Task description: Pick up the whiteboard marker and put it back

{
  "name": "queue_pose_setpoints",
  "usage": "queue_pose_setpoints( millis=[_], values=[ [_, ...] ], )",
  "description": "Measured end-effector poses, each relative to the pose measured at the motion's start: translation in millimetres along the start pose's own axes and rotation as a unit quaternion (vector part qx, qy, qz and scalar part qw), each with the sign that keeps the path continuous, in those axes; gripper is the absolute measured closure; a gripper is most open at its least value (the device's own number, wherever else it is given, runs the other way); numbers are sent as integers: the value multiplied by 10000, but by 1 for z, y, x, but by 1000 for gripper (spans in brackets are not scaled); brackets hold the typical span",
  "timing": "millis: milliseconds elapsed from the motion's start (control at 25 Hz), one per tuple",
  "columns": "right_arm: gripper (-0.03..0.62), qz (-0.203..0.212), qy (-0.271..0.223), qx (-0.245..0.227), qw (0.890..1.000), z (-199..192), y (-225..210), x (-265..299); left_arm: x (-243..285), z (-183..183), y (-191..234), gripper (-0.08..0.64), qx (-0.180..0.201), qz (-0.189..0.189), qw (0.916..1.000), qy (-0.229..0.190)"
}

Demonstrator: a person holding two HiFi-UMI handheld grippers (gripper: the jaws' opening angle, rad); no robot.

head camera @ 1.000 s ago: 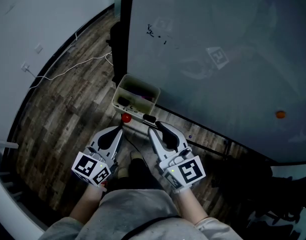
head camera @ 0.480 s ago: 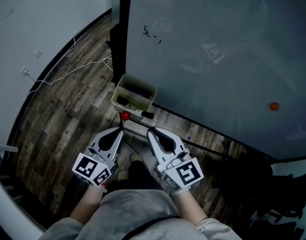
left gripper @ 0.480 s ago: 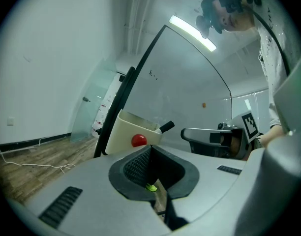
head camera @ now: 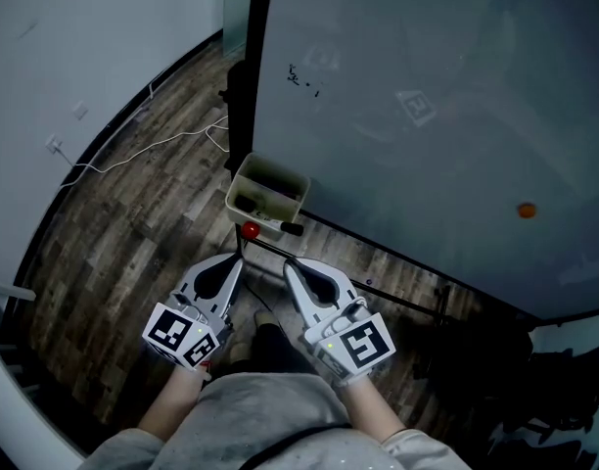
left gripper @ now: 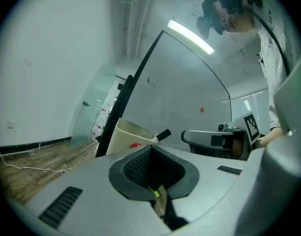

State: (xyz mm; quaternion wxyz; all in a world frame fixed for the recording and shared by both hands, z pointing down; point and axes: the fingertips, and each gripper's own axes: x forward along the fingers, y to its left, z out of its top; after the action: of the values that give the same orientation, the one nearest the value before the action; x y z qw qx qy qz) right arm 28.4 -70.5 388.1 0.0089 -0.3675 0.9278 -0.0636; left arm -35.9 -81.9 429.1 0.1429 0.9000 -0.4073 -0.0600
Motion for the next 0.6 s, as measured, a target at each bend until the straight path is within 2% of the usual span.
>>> queue_pose_setpoints(
  millis=[240,400,600],
  values=[
    [572,69,136,-153,9998,2,8,3,-5,5,1,545,50,22,10000,-51],
    [572,175,-79,-136,9997,14,14,8,-6,8,1,545,71,19,10000,-67],
    [572,200,-54,-220,9995,16,16,10,-5,12,0,545,79,-14,9999,-113]
  ],
)
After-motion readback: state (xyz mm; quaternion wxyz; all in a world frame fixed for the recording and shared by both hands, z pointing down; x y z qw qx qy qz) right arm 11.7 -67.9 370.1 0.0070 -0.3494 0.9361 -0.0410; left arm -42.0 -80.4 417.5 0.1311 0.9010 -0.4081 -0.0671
